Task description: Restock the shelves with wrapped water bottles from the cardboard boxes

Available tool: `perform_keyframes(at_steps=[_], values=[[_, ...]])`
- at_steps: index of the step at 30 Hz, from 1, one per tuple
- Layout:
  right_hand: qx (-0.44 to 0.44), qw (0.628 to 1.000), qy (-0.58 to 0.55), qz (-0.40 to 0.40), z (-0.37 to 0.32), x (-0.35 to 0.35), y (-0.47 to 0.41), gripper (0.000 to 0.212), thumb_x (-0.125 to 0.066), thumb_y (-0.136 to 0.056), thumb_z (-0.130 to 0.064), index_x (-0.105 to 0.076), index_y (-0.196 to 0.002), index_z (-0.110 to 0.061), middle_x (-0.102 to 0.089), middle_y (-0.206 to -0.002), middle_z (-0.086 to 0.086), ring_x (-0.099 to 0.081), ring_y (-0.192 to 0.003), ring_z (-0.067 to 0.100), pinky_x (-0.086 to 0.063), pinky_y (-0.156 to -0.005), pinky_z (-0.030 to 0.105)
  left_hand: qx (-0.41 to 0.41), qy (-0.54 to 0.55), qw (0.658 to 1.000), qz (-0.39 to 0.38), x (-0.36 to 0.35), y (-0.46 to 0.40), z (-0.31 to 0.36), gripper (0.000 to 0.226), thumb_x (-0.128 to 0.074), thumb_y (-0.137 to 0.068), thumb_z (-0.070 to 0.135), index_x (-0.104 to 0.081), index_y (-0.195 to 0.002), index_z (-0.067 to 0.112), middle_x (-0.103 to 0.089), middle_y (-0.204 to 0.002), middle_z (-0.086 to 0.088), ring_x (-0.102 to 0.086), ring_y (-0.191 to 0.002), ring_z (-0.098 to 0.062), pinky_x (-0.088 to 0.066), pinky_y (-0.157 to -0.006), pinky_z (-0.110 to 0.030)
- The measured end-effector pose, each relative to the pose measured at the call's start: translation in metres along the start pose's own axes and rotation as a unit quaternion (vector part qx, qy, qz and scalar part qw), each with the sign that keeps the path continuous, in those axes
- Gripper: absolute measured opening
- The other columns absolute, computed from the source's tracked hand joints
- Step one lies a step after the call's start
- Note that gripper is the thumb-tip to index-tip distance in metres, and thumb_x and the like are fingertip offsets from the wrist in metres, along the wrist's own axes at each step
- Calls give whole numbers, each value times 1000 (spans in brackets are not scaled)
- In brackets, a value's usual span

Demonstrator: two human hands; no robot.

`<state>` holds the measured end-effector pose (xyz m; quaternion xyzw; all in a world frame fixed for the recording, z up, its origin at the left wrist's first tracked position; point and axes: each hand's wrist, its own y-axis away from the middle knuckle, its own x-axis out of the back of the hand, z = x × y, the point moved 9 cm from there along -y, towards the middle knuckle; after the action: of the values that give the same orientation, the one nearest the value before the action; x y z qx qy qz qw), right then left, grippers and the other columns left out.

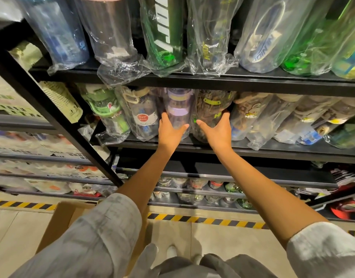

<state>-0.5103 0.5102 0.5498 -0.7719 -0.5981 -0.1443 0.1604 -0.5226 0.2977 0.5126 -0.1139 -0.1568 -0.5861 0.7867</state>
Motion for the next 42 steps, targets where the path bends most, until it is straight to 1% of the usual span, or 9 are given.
perform_keyframes(at_steps=[5,8,12,15,20,26,32,36,42], values=[[-31,999,-15,15,14,9,23,99,-82,-84,-52,-29,-159,-15,-41,-158,6,-42,-144,21,-40,-118,39,20,15,1000,6,5,14,-9,109,-83,-77,53,-23,-161,17,-37,-163,-7,-36,-151,-26,-37,-121,-49],[6,998,-14,64,10,20,46,75,-80,-89,-45,-42,-148,-18,-47,-136,3,-53,-121,19,-49,-103,38,5,11,999,40,21,43,-8,94,-81,-89,35,-27,-162,11,-40,-161,-11,-37,-149,-24,-37,-120,-40],[61,996,-50,40,-9,1,76,42,-78,-91,-31,-55,-124,-20,-55,-107,8,-57,-90,22,-52,-90,45,-20,-8,993,117,62,75,-8,59,-78,-93,26,-52,-142,9,-60,-125,-6,-56,-109,-13,-47,-91,-25],[60,995,-68,-51,-29,-43,89,29,-74,-94,-32,-59,-119,-24,-64,-96,7,-63,-88,20,-54,-88,48,-7,-21,983,185,106,83,-23,30,-73,-94,24,-54,-115,15,-61,-109,-10,-61,-98,-26,-53,-85,-42],[76,981,-24,-177,-78,-120,91,75,-73,-96,-42,-37,-156,-18,-51,-152,4,-50,-140,19,-46,-111,34,56,-6,967,250,174,59,-55,40,-78,-88,21,-50,-111,4,-51,-111,-11,-54,-101,-34,-48,-93,-52],[30,989,-26,-143,-98,-171,65,103,-81,-85,-48,-22,-161,-12,-40,-160,10,-44,-144,28,-42,-116,43,131,12,978,164,212,-1,-82,96,-82,-89,28,-22,-161,9,-29,-164,-18,-37,-148,-32,-38,-118,-44],[-17,996,-23,-80,-96,-188,48,88,-90,-77,-43,-38,-136,-4,-49,-145,15,-52,-132,32,-47,-106,45,104,55,990,76,213,-39,-97,115,-90,-78,29,-15,-164,14,-28,-167,-8,-29,-154,-26,-28,-125,-43],[-37,997,-21,-61,-97,-194,41,86,-92,-75,-43,-41,-131,-1,-51,-138,16,-55,-127,32,-49,-105,47,86,89,992,28,205,-55,-106,128,-92,-54,54,-24,-160,28,-39,-161,0,-38,-149,-21,-36,-122,-49],[-48,998,-5,-42,-96,-195,37,87,-91,-78,-42,-41,-134,2,-48,-138,18,-54,-126,32,-49,-105,45,65,96,993,4,202,-61,-91,110,-91,-78,29,-20,-161,18,-42,-160,-4,-40,-147,-22,-35,-122,-45]])
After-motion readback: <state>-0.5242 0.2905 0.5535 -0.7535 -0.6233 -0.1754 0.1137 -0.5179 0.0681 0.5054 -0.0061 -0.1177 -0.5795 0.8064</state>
